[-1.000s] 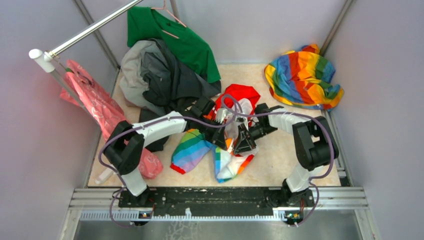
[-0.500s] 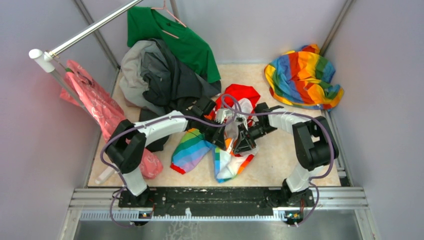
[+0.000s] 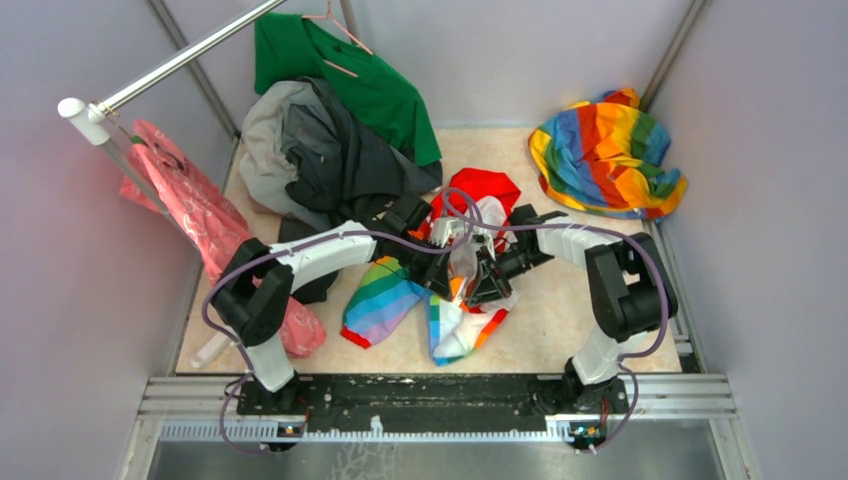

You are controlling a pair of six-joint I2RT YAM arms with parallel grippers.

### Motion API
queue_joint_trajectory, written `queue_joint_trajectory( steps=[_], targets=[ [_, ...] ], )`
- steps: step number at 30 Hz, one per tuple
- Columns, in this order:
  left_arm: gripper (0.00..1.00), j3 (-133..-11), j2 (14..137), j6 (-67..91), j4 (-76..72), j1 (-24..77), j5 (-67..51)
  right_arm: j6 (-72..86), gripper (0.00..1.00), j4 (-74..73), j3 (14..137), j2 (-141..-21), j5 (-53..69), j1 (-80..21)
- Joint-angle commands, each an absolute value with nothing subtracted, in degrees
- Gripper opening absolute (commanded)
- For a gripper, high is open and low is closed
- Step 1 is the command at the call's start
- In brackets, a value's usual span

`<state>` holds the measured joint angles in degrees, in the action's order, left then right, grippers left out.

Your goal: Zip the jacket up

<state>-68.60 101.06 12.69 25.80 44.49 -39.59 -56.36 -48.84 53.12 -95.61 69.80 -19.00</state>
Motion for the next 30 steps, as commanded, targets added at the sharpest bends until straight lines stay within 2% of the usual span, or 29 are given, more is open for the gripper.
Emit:
queue_joint_trajectory(
  steps=[1, 11, 22, 30],
  targets=[
    [0.00, -69.84, 102.04, 10.90, 26.52, 44.56, -39.51, -57.77, 0.03, -49.15, 53.84, -92.82, 69.47, -19.42],
    [0.00, -70.10, 102.47, 11.18, 26.78, 44.60, -40.17, -59.31, 0.04, -51.54, 54.29, -91.94, 69.50, -19.44],
    [0.00, -68.54, 102.48, 13.72, 23.06, 44.73, -43.13, -62.98, 0.08, -57.02, 56.07, -97.33, 72.27, -19.52],
    [0.00, -67.38, 102.48, 15.04, 21.16, 44.74, -44.39, -59.36, 0.11, -53.46, 55.32, -96.93, 72.31, -19.55]
  ],
)
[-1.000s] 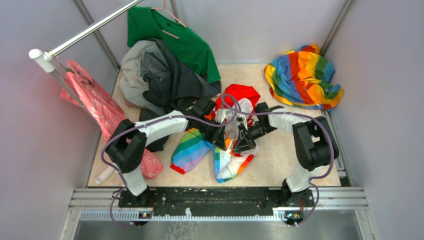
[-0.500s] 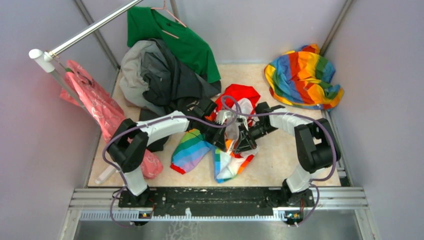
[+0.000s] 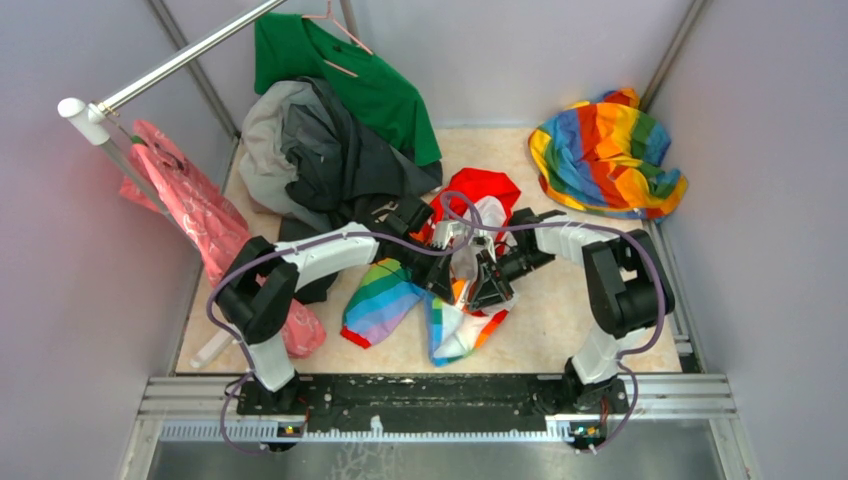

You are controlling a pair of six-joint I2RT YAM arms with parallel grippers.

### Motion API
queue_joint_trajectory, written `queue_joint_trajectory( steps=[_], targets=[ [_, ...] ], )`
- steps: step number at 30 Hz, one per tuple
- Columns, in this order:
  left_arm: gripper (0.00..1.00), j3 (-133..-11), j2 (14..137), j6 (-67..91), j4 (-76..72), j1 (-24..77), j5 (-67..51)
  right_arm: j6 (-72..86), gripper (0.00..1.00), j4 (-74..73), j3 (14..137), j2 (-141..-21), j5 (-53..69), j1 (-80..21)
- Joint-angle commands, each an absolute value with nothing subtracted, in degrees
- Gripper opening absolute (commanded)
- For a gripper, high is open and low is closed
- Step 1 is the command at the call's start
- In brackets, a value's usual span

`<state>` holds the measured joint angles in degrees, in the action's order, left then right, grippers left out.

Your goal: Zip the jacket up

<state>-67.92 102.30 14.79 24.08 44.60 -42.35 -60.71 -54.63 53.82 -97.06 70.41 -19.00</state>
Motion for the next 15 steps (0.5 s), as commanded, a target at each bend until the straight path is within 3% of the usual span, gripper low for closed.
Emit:
queue_joint_trajectory(
  steps=[1, 12, 15],
  targets=[
    [0.00, -67.27, 102.41, 15.15, 20.95, 44.74, -44.53, -58.76, 0.11, -52.84, 55.22, -96.81, 72.46, -19.58],
    [0.00, -67.43, 102.56, 16.16, 19.73, 44.74, -45.19, -57.52, 0.12, -51.14, 54.90, -96.75, 73.36, -19.70],
    [0.00, -67.47, 102.70, 16.11, 19.76, 44.74, -45.31, -57.55, 0.05, -50.79, 54.58, -96.58, 72.55, -19.86]
  ],
)
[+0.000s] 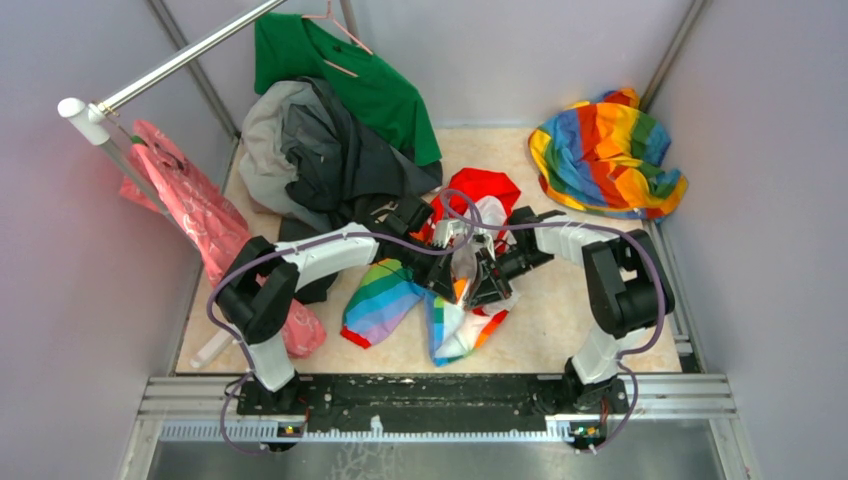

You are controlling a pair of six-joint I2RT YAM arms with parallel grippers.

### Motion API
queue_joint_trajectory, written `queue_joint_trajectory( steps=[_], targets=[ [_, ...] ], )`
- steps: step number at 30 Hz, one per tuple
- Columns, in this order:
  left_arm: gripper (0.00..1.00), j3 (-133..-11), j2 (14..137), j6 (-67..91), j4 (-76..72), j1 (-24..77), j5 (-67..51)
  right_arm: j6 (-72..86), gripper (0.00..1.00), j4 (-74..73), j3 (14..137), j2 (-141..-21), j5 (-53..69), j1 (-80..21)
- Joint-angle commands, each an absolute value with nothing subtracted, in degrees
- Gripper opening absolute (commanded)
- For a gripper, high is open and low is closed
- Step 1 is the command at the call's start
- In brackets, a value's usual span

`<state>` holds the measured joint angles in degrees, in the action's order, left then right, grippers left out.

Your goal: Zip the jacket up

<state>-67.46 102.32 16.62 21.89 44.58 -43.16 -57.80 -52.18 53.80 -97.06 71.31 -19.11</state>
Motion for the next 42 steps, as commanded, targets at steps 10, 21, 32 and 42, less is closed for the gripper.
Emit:
queue_joint_trajectory(
  steps=[10, 21, 32, 42],
  targets=[
    [0.00, -66.04, 102.93, 15.05, 20.35, 44.22, -44.45, -55.00, 0.00, -47.30, 53.89, -89.71, 67.66, -19.89],
    [0.00, -64.97, 103.59, 16.94, 19.08, 43.77, -46.06, -44.00, 0.00, -27.53, 46.36, -71.87, 45.20, -26.13],
    [0.00, -62.41, 105.30, 21.87, 18.57, 41.32, -48.75, -47.25, 0.00, -23.10, 44.03, -65.23, 18.99, -40.02],
    [0.00, -62.94, 107.35, 22.99, 18.83, 40.17, -48.46, -49.48, 0.00, -20.90, 41.69, -59.99, 13.12, -45.41]
  ],
)
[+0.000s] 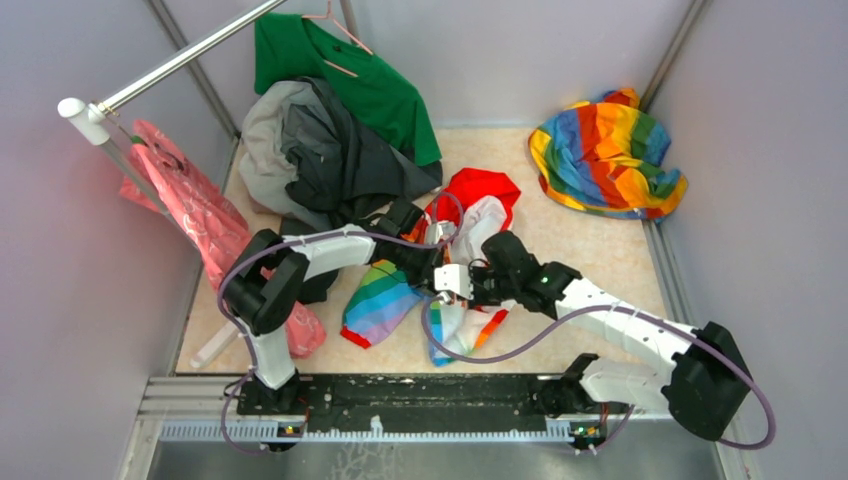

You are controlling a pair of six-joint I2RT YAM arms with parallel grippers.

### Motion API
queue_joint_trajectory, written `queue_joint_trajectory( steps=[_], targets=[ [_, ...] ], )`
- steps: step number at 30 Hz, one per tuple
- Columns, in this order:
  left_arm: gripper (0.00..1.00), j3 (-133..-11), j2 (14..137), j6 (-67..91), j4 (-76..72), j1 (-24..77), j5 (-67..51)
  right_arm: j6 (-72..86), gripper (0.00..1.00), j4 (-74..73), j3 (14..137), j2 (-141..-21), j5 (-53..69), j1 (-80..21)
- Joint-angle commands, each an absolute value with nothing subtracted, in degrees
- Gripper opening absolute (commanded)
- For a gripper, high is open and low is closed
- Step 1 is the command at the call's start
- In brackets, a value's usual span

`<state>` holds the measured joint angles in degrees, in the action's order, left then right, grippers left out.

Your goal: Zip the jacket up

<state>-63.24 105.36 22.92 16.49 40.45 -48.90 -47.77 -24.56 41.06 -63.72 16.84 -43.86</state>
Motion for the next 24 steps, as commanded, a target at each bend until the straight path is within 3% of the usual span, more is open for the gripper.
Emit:
queue_joint_trajectory(
  steps=[1, 5, 11, 24],
  targets=[
    [0.00, -63.05, 107.41, 23.29, 18.44, 40.21, -48.89, -49.86, 0.00, -21.76, 41.71, -59.82, 15.51, -46.06],
    [0.01, -63.58, 106.10, 24.54, 16.97, 40.17, -48.90, -48.99, 0.00, -24.17, 42.78, -60.35, 22.26, -46.72],
    [0.23, -58.44, 98.82, 29.48, 9.16, 39.99, -46.34, -47.32, 0.00, -22.95, 42.20, -59.63, 21.39, -45.51],
    [0.34, -39.67, 71.20, 38.18, -8.97, 40.09, -31.17, -46.43, 0.00, -22.37, 41.84, -59.85, 23.01, -44.32]
  ],
)
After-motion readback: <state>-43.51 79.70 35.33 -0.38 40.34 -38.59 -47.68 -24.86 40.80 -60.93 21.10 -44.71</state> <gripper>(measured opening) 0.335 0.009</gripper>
